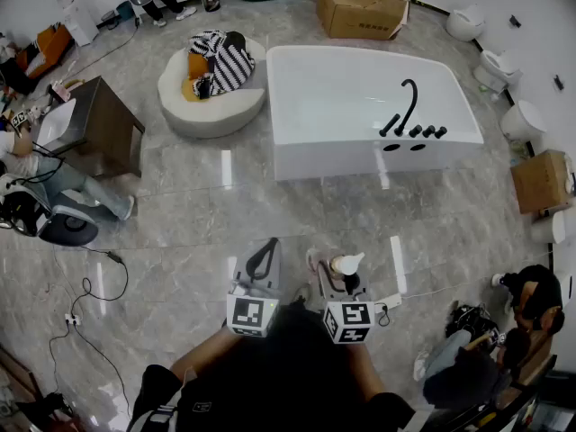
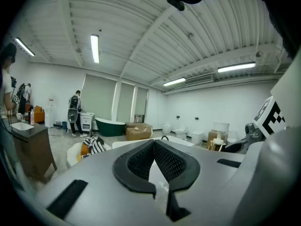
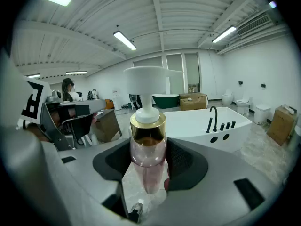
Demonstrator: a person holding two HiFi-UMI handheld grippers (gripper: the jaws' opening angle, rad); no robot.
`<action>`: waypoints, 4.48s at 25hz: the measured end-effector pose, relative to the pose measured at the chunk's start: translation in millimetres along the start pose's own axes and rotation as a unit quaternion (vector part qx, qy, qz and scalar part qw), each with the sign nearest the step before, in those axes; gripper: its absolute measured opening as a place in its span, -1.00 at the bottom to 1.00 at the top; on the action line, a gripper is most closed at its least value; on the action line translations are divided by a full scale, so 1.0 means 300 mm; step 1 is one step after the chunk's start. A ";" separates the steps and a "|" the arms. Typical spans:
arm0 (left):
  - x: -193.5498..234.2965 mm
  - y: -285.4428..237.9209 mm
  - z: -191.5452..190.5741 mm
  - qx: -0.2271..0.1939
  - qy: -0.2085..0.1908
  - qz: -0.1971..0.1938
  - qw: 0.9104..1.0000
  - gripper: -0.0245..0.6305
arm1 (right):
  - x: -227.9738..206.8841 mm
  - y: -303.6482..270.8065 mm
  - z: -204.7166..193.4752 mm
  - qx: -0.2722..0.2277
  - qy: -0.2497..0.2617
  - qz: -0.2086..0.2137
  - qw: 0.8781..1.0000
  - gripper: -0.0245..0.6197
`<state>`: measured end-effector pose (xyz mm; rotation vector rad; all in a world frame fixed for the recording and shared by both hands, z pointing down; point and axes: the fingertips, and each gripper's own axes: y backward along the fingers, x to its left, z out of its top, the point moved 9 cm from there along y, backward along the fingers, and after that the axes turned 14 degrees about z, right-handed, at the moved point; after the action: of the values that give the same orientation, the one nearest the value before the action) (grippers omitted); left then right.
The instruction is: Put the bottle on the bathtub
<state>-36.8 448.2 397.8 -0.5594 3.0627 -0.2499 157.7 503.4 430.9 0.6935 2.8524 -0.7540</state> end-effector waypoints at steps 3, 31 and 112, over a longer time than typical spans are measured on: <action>-0.007 0.000 -0.001 -0.008 0.012 0.002 1.000 -0.87 | -0.002 0.000 -0.009 0.001 0.000 0.001 1.000 -0.26; 0.334 0.004 -0.015 0.006 0.016 -0.026 1.000 -0.87 | 0.207 -0.200 0.061 -0.013 -0.024 -0.036 0.999 -0.26; 0.766 -1.751 0.163 0.041 0.037 0.019 0.998 -0.87 | -0.754 -1.720 0.550 0.130 -0.020 0.002 0.991 -0.26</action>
<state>-65.8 -125.1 436.2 -0.4992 3.1131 -0.4031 121.7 -67.3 564.3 0.7056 2.7423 -1.1397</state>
